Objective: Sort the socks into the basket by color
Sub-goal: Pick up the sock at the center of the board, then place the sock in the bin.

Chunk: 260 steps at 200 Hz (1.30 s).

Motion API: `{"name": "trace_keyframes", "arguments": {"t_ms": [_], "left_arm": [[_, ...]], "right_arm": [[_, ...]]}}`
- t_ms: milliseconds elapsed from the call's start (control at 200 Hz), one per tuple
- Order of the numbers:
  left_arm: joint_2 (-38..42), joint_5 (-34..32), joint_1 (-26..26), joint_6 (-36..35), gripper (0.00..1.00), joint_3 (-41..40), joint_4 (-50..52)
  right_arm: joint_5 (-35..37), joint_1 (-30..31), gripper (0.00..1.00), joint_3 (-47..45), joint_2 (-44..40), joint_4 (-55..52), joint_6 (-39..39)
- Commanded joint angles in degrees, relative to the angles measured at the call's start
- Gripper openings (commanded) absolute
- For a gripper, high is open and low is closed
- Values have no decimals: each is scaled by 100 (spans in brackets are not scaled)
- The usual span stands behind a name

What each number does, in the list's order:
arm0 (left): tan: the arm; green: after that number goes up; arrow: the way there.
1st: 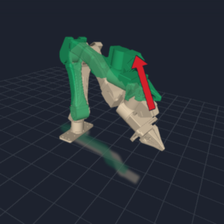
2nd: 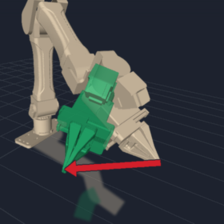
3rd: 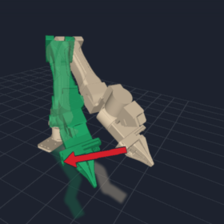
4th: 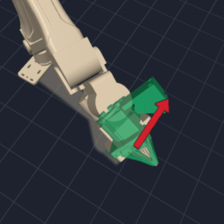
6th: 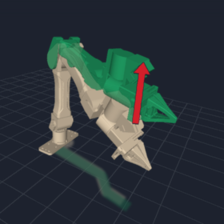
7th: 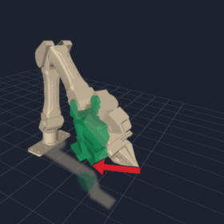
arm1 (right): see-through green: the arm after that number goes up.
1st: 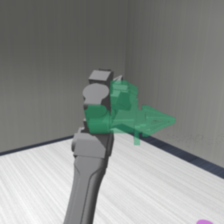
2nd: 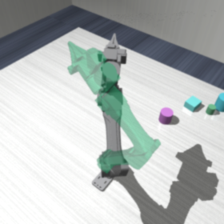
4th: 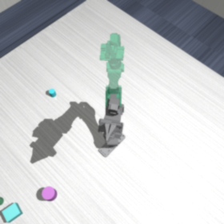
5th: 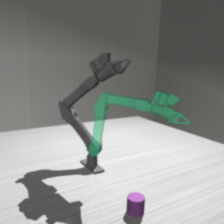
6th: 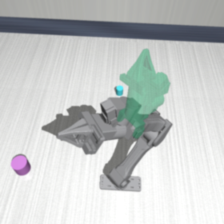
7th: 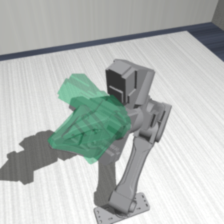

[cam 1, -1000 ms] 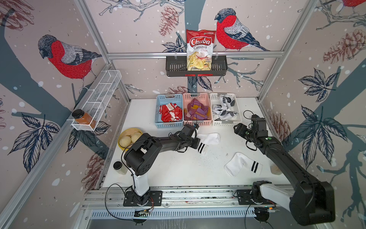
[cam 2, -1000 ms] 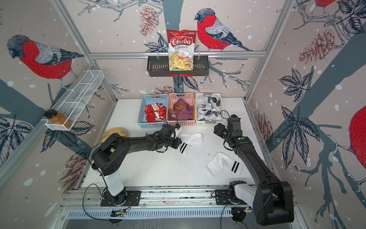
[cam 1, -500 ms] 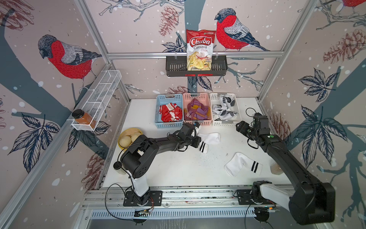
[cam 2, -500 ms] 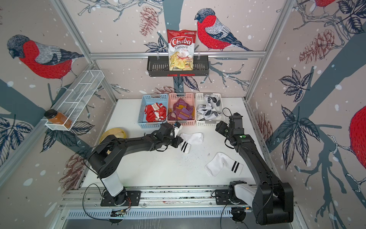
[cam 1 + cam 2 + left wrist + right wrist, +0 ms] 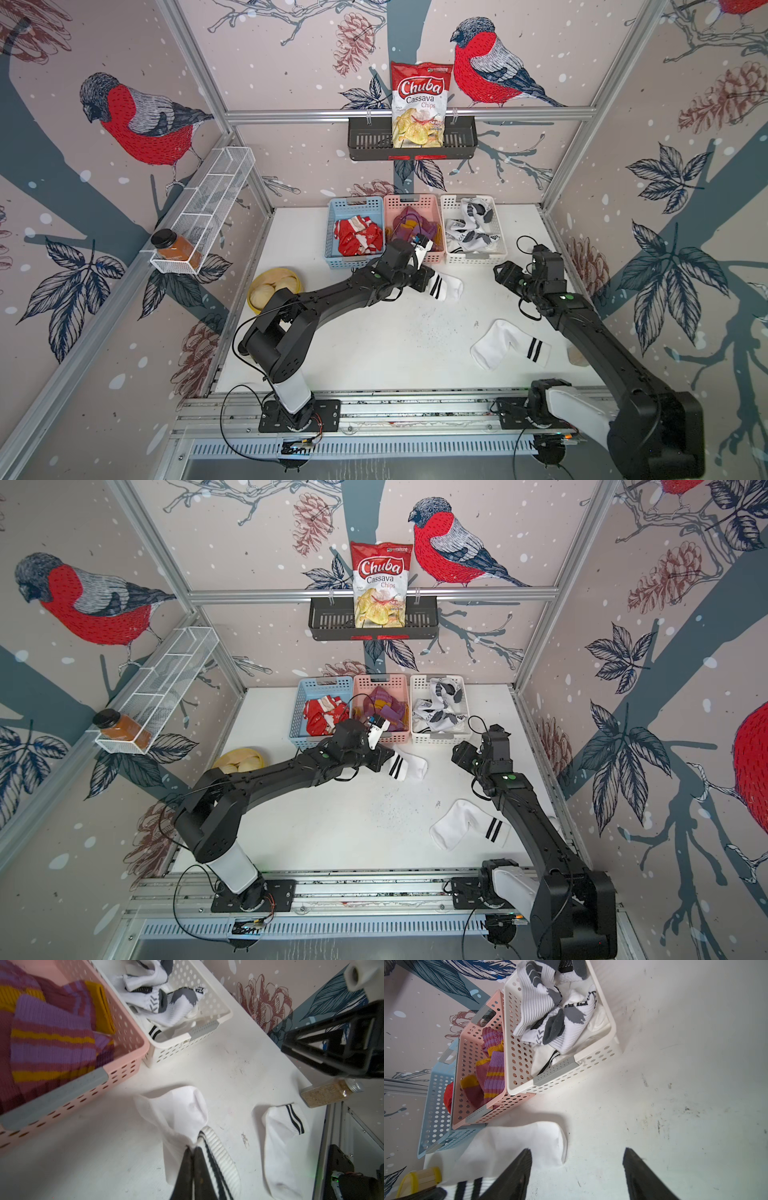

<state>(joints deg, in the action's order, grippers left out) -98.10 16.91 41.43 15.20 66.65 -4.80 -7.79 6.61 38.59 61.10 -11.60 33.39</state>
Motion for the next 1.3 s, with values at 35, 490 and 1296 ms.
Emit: {"name": "trace_keyframes", "arguments": {"t_ms": [35,490,1296], "left_arm": [[-250,70,16,-204,0,805,332],[-2058,524,5,-653,0,4598,1404],[-4737,997,-347,-96,0,6152,473]], "right_arm": [[-125,-28,72,-220,-205,381,94],[-58,-104,73,-689,-670,492,45],[-148,-160,73,-1072,-1248,362,203]]}}
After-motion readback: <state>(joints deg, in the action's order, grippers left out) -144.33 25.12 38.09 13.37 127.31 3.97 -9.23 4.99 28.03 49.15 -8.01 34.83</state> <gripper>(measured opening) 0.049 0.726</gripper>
